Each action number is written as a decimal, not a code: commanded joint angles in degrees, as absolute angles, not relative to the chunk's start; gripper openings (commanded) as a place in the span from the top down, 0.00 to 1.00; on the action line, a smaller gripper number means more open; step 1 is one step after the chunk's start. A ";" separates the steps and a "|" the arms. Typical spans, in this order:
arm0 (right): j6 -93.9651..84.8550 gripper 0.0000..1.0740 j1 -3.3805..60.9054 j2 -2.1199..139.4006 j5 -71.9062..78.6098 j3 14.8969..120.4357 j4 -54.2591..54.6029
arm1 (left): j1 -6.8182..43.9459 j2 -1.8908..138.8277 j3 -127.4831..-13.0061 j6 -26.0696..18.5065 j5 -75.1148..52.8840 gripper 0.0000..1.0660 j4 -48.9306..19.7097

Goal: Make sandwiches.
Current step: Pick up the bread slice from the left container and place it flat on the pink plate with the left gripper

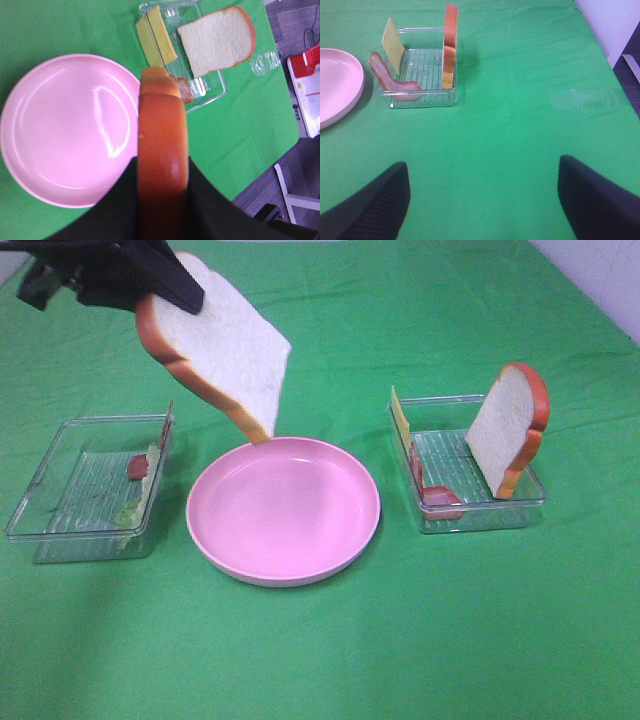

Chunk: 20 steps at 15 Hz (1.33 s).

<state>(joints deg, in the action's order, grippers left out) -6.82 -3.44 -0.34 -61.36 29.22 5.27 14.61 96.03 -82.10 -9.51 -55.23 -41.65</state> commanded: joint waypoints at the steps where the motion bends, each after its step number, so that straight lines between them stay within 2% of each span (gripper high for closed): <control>1: -7.51 0.28 -3.67 -1.20 -60.73 28.99 4.98 | 18.11 101.13 -81.65 -8.88 -53.34 1.00 -43.89; 6: -7.51 0.28 -3.67 -1.20 -60.73 28.99 4.98 | 21.26 110.18 -81.65 -7.62 -46.52 1.00 -46.12; 14: -7.51 0.28 -3.67 -1.09 -60.73 28.99 4.98 | 21.49 116.48 -81.70 -7.73 -43.37 1.00 -50.13; 20: -7.51 0.28 -3.67 -1.09 -60.73 28.99 4.98 | 22.00 119.29 -81.70 -7.73 -42.97 1.00 -50.48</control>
<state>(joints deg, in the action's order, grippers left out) -6.82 -3.44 -0.34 -61.36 29.22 5.27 21.94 119.58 -81.70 -8.08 -43.20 -49.50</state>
